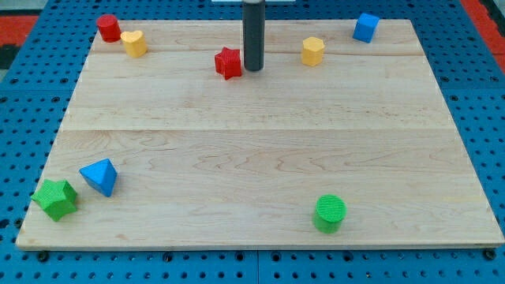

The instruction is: Slightly touch the red star

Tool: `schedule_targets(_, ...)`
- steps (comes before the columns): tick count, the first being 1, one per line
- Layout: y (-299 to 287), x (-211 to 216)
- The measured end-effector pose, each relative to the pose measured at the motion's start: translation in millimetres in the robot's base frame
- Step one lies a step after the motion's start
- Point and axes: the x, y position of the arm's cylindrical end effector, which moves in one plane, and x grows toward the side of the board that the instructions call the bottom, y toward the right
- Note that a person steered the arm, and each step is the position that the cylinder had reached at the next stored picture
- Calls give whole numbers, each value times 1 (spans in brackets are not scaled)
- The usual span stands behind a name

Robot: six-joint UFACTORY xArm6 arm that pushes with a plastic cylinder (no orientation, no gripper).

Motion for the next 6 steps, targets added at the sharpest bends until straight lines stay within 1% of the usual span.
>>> schedule_targets(1,-42,-35)
schedule_targets(2,-58,-23)
schedule_targets(3,31,1)
schedule_targets(4,59,21)
schedule_targets(5,39,-26)
schedule_targets(6,-31,-33)
